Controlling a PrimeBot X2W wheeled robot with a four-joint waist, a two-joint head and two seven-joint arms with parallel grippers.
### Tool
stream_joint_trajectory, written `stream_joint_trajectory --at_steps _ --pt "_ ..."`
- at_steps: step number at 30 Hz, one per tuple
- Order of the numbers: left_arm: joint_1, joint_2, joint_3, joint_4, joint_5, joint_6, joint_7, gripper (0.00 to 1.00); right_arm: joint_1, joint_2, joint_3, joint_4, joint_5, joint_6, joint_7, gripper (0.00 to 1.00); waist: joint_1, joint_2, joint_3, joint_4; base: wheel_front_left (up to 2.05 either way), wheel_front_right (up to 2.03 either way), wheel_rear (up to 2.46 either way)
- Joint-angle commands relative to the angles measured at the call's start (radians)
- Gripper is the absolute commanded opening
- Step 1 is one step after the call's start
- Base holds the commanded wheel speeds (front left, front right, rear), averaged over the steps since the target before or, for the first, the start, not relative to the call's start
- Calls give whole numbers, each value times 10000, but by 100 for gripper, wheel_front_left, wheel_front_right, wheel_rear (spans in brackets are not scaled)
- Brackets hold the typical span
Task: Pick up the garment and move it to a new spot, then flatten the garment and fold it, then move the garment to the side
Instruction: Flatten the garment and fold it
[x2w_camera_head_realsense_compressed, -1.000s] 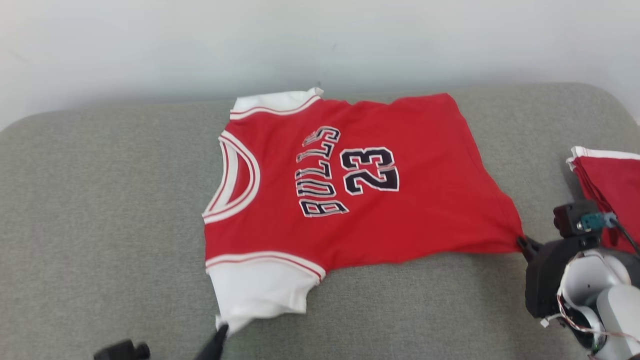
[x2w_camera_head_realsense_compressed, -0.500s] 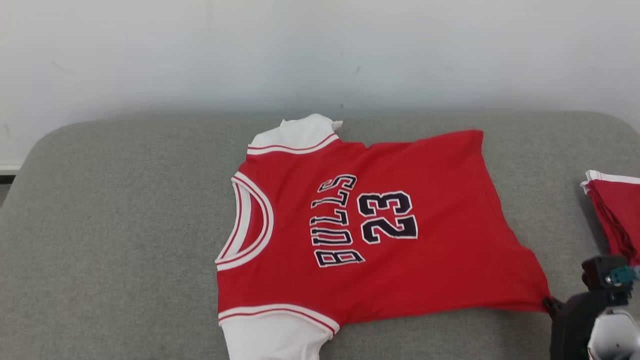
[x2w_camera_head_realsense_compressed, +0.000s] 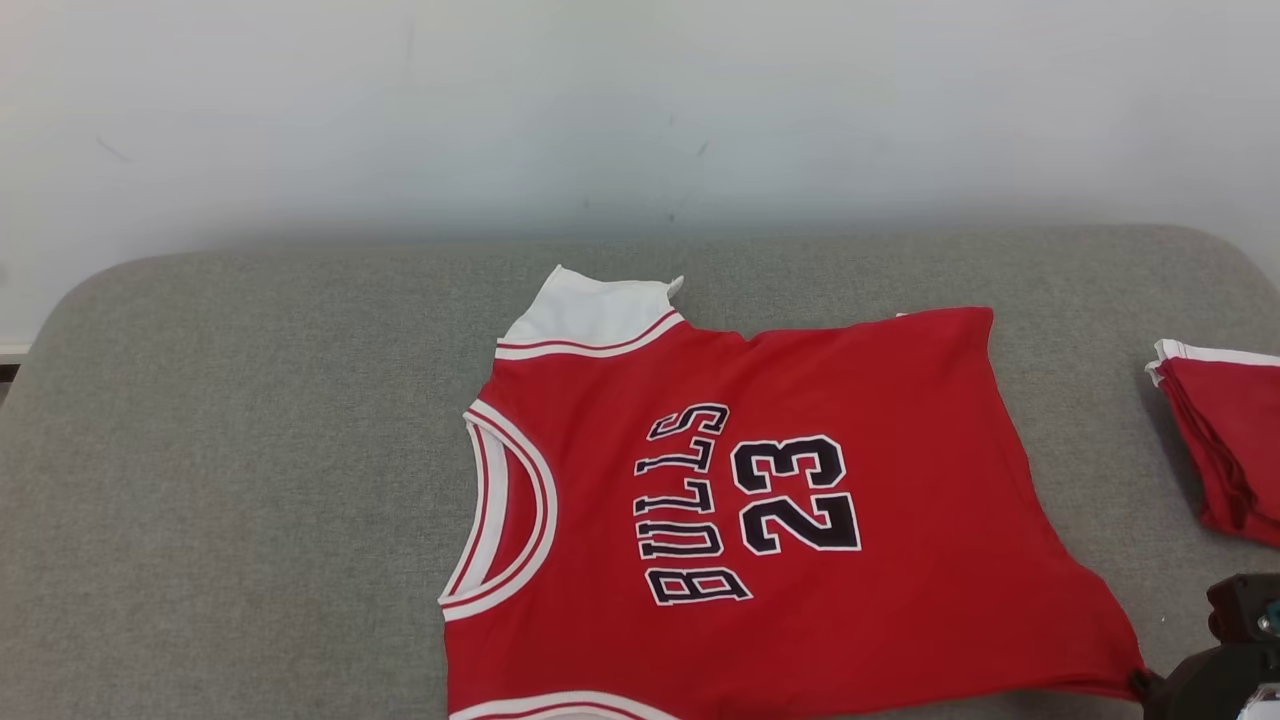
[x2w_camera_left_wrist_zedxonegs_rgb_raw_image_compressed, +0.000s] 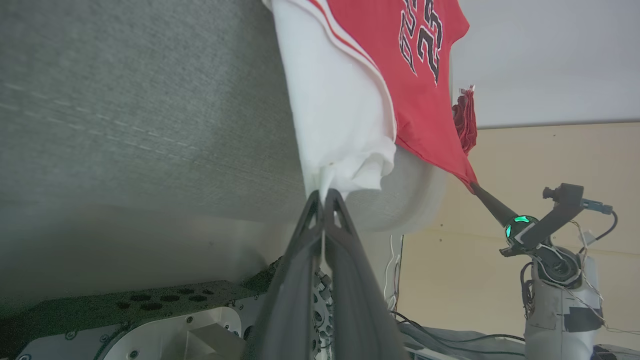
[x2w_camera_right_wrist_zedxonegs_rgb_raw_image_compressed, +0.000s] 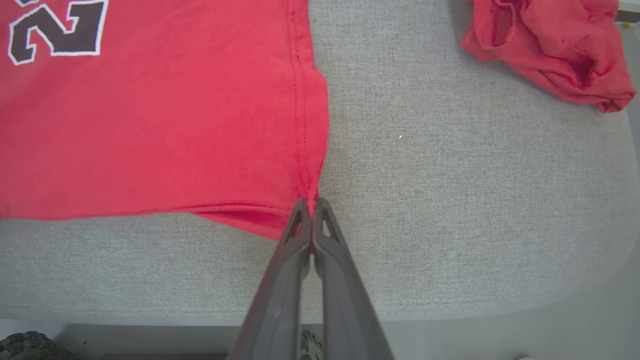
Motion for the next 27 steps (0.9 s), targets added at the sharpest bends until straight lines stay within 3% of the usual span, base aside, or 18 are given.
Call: stream_joint_trajectory --at_steps 1,7,12,27 --pt "224 138 26 -139 -168 89 167 0 193 134 -47 -57 -52 -29 38 0 1 0 4 -10 0 0 0" --pt "507 410 337 -552 -197 256 35 0 628 295 -301 -121 -209 -29 381 0 1 0 45 60 0 0 0" --pt "112 281 655 -668 143 93 -590 0 538 388 -435 -408 -297 -29 134 0 1 0 117 26 0 0 0" --pt "-3533 -1252 278 978 2838 -165 -3599 0 -1242 619 28 771 -391 -29 -1987 0 1 0 774 104 0 0 0"
